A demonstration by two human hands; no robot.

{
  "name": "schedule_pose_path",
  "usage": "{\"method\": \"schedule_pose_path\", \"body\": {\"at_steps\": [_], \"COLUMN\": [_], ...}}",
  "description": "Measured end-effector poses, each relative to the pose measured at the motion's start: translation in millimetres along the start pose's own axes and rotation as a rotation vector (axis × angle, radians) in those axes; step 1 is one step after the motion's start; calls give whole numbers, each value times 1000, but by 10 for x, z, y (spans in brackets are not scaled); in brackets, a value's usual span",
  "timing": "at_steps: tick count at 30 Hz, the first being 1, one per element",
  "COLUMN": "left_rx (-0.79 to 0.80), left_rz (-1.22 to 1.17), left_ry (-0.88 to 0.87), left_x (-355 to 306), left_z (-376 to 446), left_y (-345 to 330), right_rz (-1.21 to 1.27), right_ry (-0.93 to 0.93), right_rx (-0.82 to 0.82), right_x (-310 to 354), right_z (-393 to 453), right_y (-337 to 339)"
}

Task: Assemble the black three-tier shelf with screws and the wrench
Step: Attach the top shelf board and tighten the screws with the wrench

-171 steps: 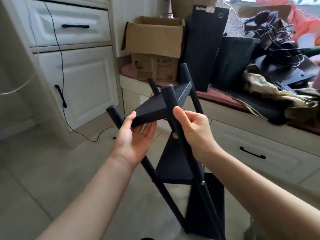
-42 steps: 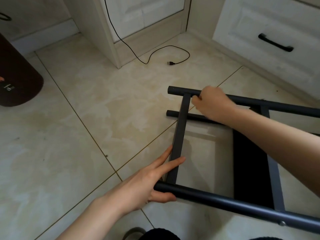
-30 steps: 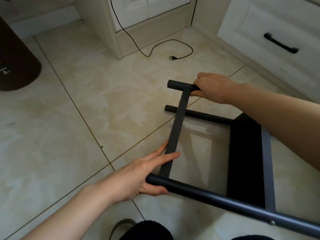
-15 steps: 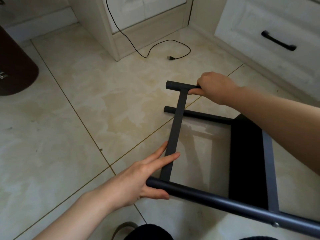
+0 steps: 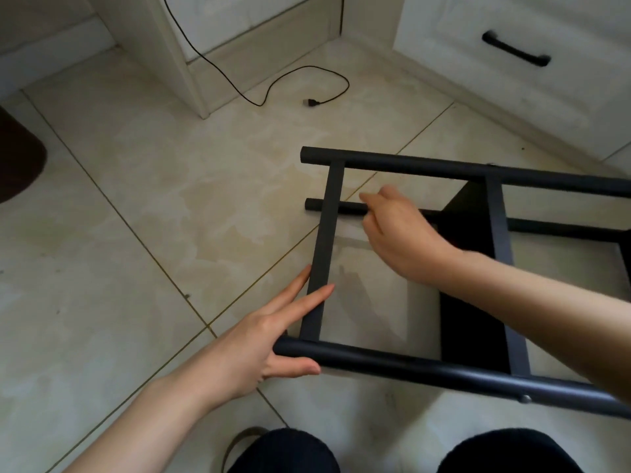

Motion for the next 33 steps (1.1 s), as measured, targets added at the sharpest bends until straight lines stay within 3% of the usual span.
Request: {"method": "schedule_pose_path", "body": {"at_steps": [3, 6, 10, 16, 27, 33], "left_rx": [-32, -53, -55, -54, -55, -44], "left_rz": [25, 56, 46, 31, 20, 20], "left_ry": [-37, -53, -67, -71, -78, -52], "left_x": [0, 7, 11, 13, 2, 29], "left_z": [6, 8, 13, 6, -4, -7], "left_y": [-4, -9, -5, 12, 2, -3], "right_rz": [143, 544, 1011, 1280, 1542, 1337], "right_ry": [-90, -208, -413, -613, -647, -588], "right_rx": [256, 454, 560, 687, 756, 802], "right_x": [-55, -131, -189, -132, -150, -71], "right_z": [-359, -579, -757, -761, -798, -681], "right_y": [-231, -348, -448, -531, -646, -635]}}
Point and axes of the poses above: each hand's wrist, its own z-axis towards the middle knuckle, its own y-axis out of the back of the hand, x = y × z, the point moved 3 cm from there along z, towards the middle knuckle, and after that the axes turned 5 degrees about y, right-handed, at the moved point
